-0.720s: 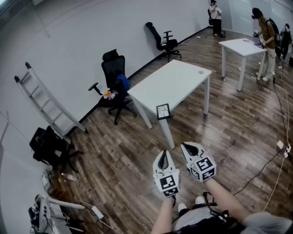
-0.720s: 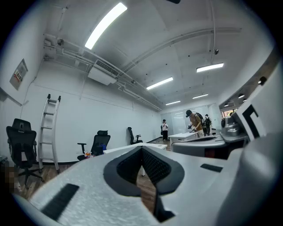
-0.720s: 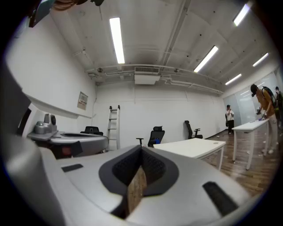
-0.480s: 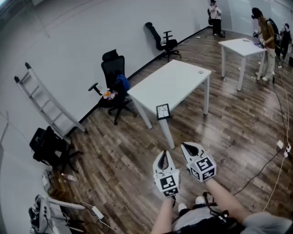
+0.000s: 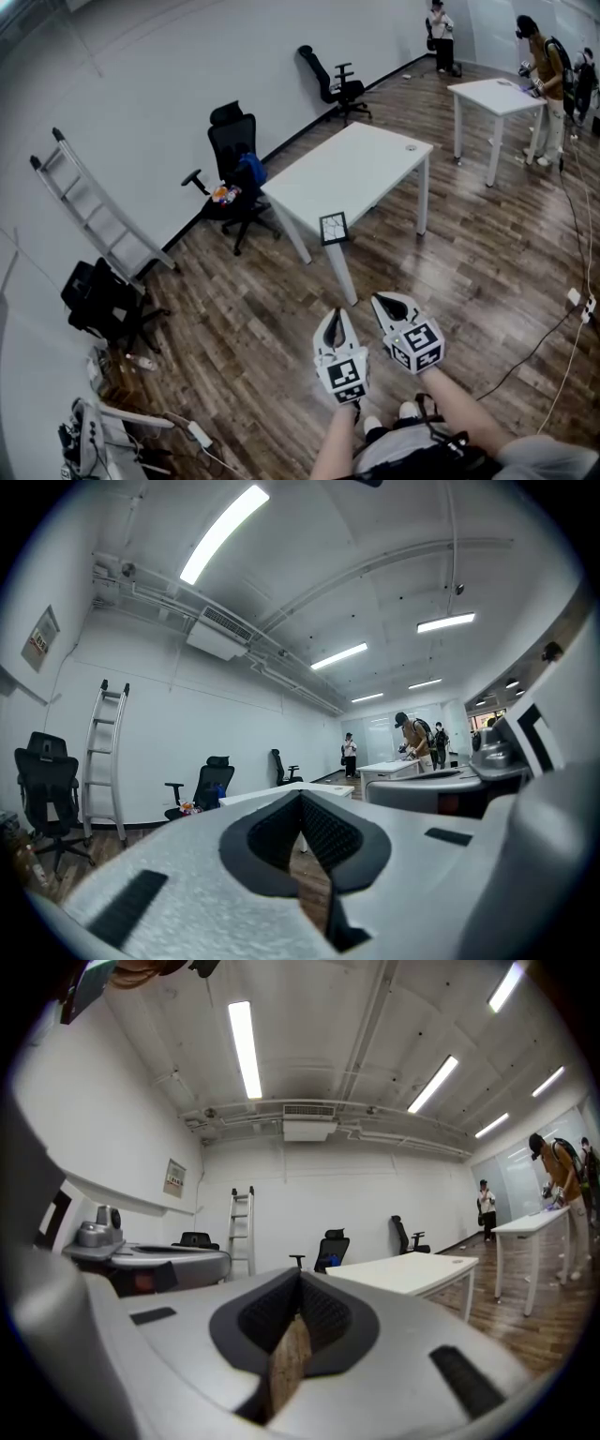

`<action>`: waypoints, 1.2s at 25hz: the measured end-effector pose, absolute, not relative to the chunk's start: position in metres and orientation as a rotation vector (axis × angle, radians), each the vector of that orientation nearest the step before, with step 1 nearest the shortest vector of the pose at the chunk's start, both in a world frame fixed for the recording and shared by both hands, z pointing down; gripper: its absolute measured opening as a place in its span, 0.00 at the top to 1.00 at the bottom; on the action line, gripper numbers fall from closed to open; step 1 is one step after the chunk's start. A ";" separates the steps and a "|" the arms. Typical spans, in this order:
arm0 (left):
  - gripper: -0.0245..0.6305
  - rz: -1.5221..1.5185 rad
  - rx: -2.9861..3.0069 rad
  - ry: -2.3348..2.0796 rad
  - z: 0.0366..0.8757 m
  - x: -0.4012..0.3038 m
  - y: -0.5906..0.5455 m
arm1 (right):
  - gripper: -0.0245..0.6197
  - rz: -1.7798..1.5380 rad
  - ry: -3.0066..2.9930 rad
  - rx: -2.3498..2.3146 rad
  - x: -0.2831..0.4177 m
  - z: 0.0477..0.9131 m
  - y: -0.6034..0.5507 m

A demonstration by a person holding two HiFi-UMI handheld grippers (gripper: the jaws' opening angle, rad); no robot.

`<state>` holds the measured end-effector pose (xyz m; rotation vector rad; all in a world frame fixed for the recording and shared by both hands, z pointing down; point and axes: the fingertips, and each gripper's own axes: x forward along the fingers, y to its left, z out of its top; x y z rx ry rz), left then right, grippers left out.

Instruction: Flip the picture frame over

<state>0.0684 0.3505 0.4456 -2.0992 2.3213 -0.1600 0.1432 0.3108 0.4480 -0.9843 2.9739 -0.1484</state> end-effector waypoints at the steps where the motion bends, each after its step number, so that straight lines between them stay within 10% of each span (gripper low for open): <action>1: 0.96 -0.162 -2.098 2.323 0.446 0.070 0.351 | 0.96 -0.150 2.974 -0.981 0.144 0.448 0.311; 30: 0.96 -0.158 -2.054 2.403 0.461 0.101 0.334 | 0.96 -0.170 2.996 -0.924 0.180 0.460 0.289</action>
